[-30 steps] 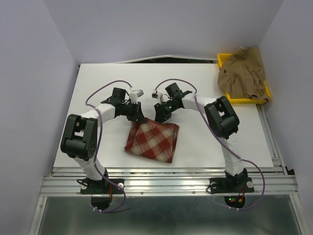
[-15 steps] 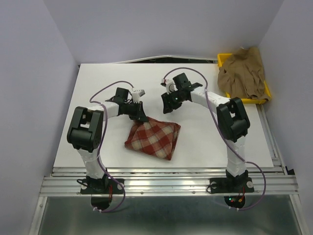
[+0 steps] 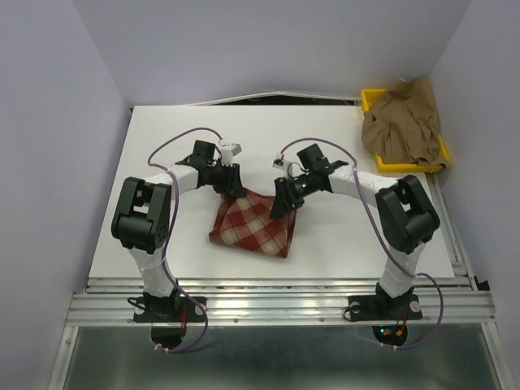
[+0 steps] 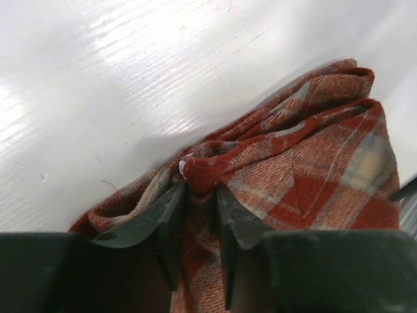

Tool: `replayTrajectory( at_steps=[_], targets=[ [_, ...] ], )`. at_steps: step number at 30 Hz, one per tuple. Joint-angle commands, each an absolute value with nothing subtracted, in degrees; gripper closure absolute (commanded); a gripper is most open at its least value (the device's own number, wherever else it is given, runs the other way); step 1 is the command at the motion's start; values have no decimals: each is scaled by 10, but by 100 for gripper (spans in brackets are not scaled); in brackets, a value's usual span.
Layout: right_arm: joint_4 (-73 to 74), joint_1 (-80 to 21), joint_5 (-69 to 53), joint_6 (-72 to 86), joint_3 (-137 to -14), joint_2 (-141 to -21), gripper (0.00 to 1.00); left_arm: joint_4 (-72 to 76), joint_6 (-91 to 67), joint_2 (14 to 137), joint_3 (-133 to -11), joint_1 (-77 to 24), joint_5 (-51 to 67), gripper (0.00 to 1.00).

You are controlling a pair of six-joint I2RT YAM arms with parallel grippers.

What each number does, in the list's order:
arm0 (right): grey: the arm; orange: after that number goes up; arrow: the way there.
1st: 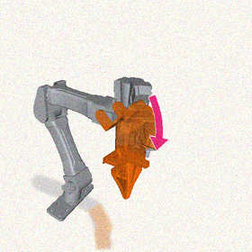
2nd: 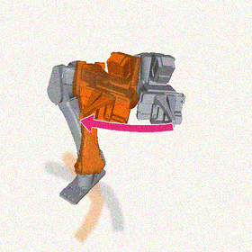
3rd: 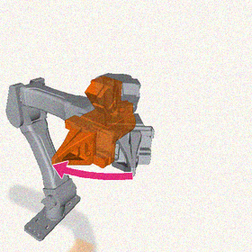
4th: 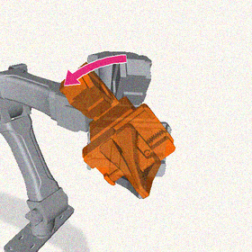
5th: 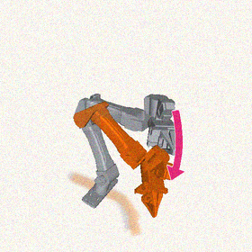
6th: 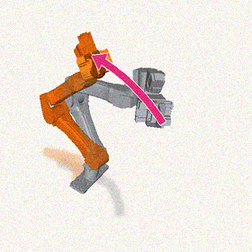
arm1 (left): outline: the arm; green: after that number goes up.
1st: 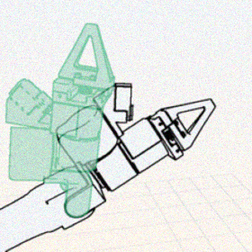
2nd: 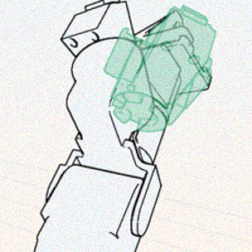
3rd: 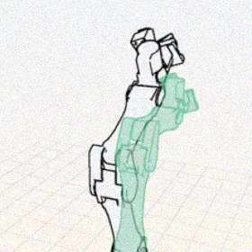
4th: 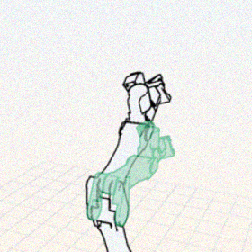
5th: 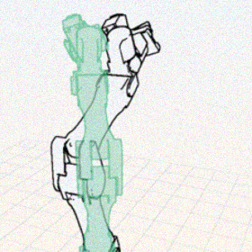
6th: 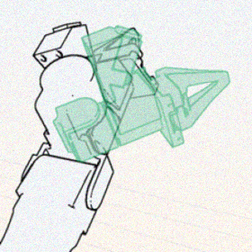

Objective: Fold and stack the skirts
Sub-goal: Fold the skirt

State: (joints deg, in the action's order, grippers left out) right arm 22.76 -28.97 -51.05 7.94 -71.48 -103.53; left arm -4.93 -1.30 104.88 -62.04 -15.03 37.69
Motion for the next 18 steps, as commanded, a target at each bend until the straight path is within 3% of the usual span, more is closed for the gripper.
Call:
replayTrajectory(
  at_steps=[1, 3, 6, 12, 18],
  targets=[
    [179, -291, -557, 95, -659, -1105, 53, -80, 40, 985, -639, -142, 340, 58],
    [162, -291, -534, 104, -647, -1127, 55, -85, 60, 928, -628, -141, 345, 43],
    [120, -286, -542, 127, -621, -1162, 56, -107, 100, 855, -599, -140, 364, 36],
    [107, -280, -555, 138, -630, -1180, 57, -125, 84, 812, -549, -141, 523, 43],
    [108, -280, -543, 125, -634, -1187, 56, -111, 52, 964, -549, -139, 560, 55]
  ],
)
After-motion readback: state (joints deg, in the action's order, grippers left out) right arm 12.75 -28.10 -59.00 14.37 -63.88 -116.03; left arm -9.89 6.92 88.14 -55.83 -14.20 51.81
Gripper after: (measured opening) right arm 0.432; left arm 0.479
